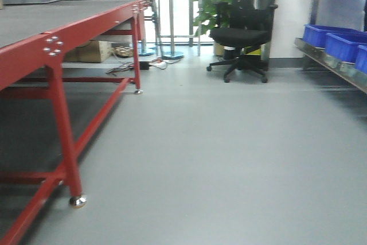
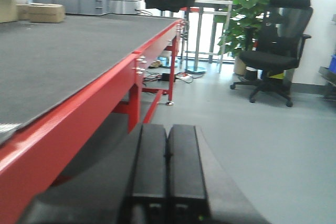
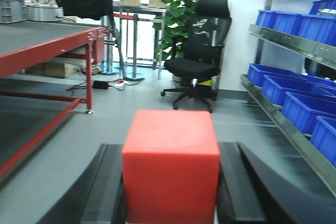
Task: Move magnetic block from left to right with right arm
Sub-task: 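Drive the base away from the table carrying the cube in the right gripper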
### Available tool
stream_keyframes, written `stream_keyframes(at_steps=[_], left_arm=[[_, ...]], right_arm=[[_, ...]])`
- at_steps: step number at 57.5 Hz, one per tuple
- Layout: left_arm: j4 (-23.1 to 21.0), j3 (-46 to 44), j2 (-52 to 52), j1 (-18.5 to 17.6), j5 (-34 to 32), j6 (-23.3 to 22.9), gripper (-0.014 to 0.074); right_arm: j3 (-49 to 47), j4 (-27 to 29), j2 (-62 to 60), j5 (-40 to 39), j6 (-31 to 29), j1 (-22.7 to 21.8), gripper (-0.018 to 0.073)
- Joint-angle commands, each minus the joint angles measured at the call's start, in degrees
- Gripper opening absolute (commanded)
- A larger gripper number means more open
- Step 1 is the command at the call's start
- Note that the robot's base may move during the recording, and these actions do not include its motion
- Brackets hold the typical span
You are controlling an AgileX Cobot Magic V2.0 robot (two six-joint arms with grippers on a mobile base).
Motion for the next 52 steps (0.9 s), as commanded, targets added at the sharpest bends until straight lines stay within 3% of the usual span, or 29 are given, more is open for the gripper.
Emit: stream_keyframes(at_steps=[1,52], left_arm=[[-0.3,0.4,-0.7,-0.4,-5.0,0.0,-0.0126],[-0.3,0.4,-0.6,-0.4,-5.0,0.0,-0.0126]], right_arm=[[-1.6,-0.1,0.3,-5.0,-0.4,-0.4,0.0228],[-1.6,-0.1,0.3,-5.0,-0.4,-0.4,0.0228]])
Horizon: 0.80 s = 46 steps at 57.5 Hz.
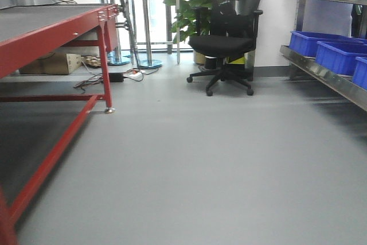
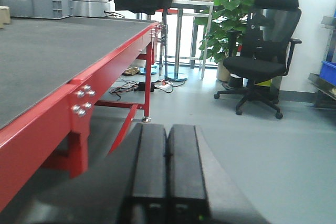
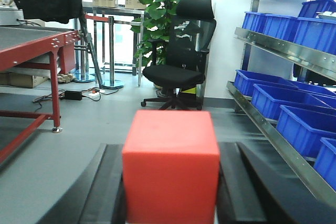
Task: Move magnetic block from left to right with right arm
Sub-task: 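Drive the base away from the table carrying the cube in the right gripper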
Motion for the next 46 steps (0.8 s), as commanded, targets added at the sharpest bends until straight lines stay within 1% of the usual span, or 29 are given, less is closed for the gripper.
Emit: stream_keyframes(at_steps=[1,46], left_arm=[[-0.3,0.4,-0.6,-0.4,-5.0,0.0,-0.0126],[-0.3,0.4,-0.6,-0.4,-5.0,0.0,-0.0126]], right_arm=[[-1.6,-0.1,0.4,-5.0,-0.4,-0.4,0.0228],[-1.6,-0.1,0.4,-5.0,-0.4,-0.4,0.0228]])
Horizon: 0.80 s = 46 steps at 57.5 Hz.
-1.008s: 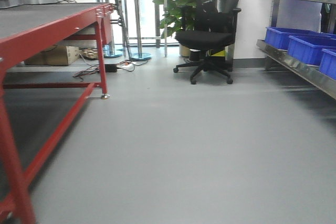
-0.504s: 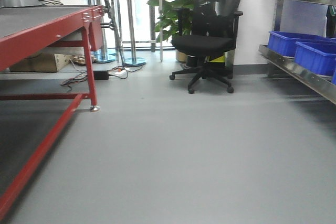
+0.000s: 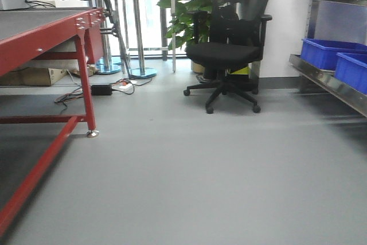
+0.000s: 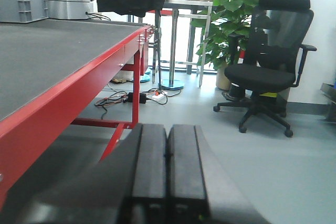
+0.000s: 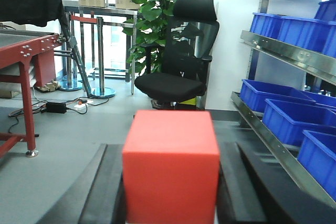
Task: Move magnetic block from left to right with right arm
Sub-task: 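Drive the base away from the table carrying the cube in the right gripper, then turn the base past the chair toward the other mat area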
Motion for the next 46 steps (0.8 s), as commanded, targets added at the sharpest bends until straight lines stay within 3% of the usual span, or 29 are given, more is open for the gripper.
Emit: stream_keyframes(at_steps=[1,46], left_arm=[[-0.3,0.4,-0.6,-0.4,-5.0,0.0,-0.0126],[-0.3,0.4,-0.6,-0.4,-5.0,0.0,-0.0126]], right_arm=[[-1.6,-0.1,0.4,-5.0,-0.4,-0.4,0.0228],[-1.6,-0.1,0.4,-4.9,-0.4,-0.4,0.0228]])
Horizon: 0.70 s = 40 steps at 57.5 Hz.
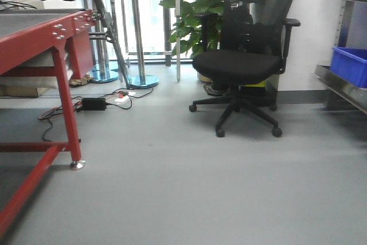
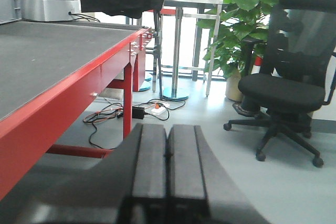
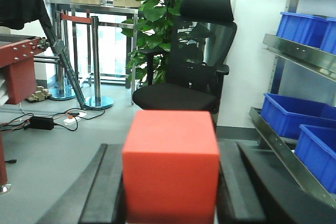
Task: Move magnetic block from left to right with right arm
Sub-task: 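Turn the base past the chair toward the other mat area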
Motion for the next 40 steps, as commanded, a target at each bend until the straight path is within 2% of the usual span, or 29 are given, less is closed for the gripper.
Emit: stream_keyframes(at_steps=[1,40], left_arm=[[-0.3,0.4,-0.6,-0.4,-5.0,0.0,-0.0126],[-0.3,0.4,-0.5,-0.4,-5.0,0.0,-0.0126]], right_arm=[[-1.6,-0.1,0.4,-4.9,-0.4,-0.4,0.0228],[-1.6,-0.1,0.4,-4.9,-0.4,-0.4,0.0228]])
